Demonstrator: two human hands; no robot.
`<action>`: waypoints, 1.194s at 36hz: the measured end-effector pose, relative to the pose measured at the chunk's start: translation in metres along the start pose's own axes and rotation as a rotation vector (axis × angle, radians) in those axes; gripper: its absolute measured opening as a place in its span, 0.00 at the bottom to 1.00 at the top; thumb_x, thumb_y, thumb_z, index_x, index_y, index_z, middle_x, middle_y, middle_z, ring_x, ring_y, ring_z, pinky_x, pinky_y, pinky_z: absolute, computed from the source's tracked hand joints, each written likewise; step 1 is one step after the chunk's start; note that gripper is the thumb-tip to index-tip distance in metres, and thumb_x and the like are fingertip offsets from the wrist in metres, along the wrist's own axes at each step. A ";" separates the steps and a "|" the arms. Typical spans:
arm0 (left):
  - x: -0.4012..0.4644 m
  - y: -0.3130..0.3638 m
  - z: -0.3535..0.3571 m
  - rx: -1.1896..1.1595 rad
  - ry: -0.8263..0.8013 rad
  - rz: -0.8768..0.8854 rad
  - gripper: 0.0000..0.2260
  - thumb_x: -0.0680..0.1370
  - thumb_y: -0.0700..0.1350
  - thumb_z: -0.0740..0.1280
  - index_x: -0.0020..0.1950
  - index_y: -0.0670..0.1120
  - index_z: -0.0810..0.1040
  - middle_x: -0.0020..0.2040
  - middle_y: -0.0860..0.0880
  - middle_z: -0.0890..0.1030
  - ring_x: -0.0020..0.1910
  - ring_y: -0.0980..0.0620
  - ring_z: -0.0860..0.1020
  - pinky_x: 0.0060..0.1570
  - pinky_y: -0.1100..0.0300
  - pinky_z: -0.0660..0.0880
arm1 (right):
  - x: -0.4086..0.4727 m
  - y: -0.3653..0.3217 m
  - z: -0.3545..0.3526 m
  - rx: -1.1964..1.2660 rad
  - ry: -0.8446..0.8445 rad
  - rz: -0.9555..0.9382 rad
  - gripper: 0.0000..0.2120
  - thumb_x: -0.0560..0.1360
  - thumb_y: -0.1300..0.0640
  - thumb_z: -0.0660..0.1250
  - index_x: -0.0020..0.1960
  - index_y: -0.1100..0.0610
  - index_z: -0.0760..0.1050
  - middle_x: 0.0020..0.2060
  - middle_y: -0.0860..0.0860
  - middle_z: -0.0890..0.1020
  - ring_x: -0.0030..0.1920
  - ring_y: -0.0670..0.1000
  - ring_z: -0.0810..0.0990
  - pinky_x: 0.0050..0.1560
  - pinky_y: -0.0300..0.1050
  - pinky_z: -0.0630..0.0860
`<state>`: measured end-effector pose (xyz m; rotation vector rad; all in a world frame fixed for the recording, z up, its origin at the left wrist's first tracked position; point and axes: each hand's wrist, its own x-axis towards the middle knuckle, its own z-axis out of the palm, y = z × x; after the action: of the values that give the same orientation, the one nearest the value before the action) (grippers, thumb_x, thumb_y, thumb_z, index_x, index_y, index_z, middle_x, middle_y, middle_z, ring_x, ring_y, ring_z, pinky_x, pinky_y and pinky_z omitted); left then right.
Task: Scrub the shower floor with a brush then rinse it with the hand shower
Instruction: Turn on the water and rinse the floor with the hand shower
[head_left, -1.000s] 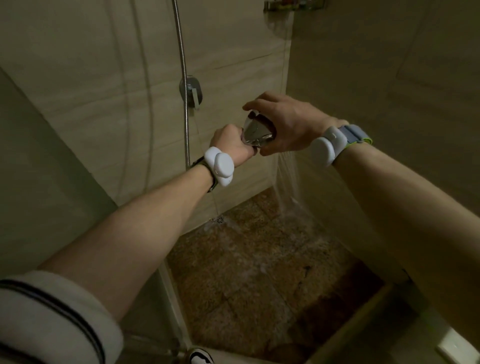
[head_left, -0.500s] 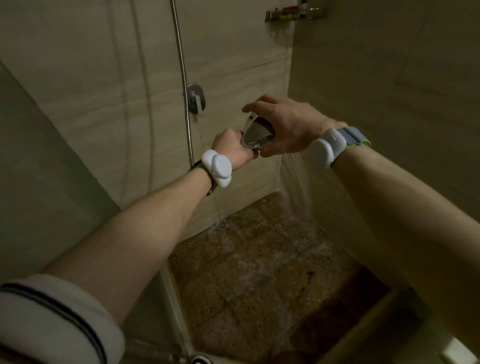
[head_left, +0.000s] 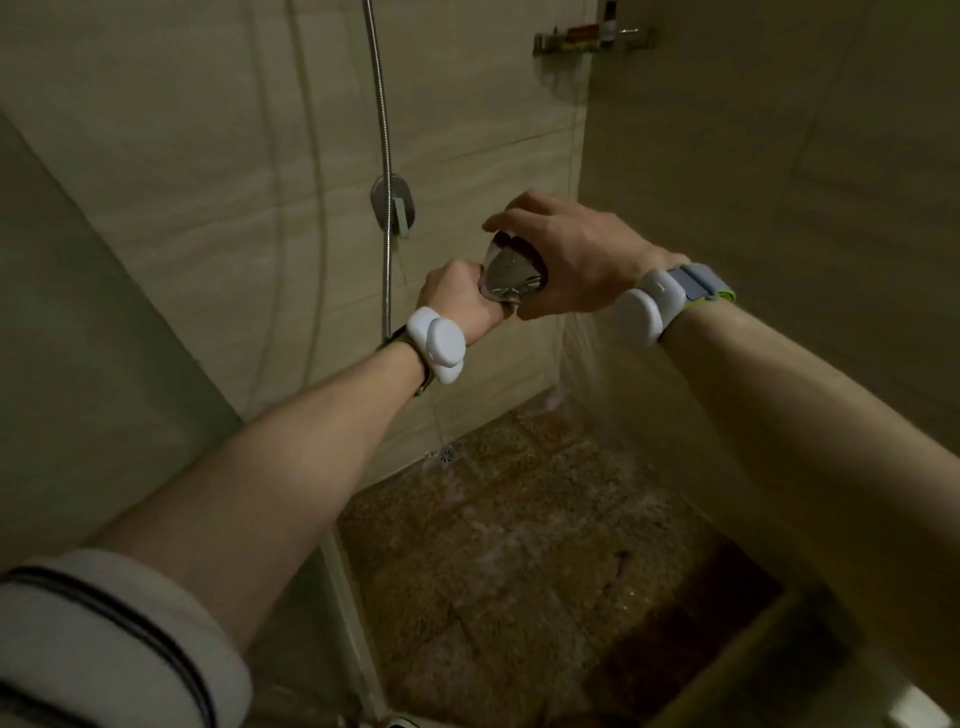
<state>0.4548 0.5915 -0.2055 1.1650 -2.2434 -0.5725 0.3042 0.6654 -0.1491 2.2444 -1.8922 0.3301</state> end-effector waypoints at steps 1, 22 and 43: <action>0.000 0.000 0.000 0.000 0.002 0.001 0.10 0.71 0.49 0.74 0.37 0.45 0.77 0.32 0.50 0.77 0.34 0.47 0.75 0.29 0.61 0.66 | 0.000 0.000 0.000 0.003 -0.001 0.000 0.45 0.64 0.41 0.78 0.76 0.46 0.64 0.67 0.48 0.71 0.66 0.54 0.73 0.51 0.58 0.80; 0.008 -0.002 0.001 -0.005 0.011 0.001 0.15 0.70 0.50 0.74 0.30 0.49 0.70 0.28 0.54 0.73 0.28 0.56 0.70 0.26 0.64 0.63 | -0.002 0.001 -0.002 -0.015 0.026 -0.008 0.43 0.66 0.42 0.78 0.76 0.48 0.64 0.69 0.50 0.70 0.66 0.54 0.73 0.52 0.58 0.81; 0.004 -0.003 -0.002 -0.027 -0.131 -0.010 0.14 0.69 0.47 0.75 0.31 0.49 0.71 0.30 0.52 0.74 0.30 0.53 0.72 0.30 0.61 0.65 | -0.003 -0.004 0.000 -0.005 -0.051 0.016 0.41 0.65 0.38 0.76 0.74 0.45 0.66 0.66 0.49 0.72 0.62 0.53 0.76 0.49 0.59 0.82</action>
<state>0.4559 0.5868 -0.2050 1.1554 -2.3328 -0.6993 0.3073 0.6692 -0.1505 2.2568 -1.9345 0.2733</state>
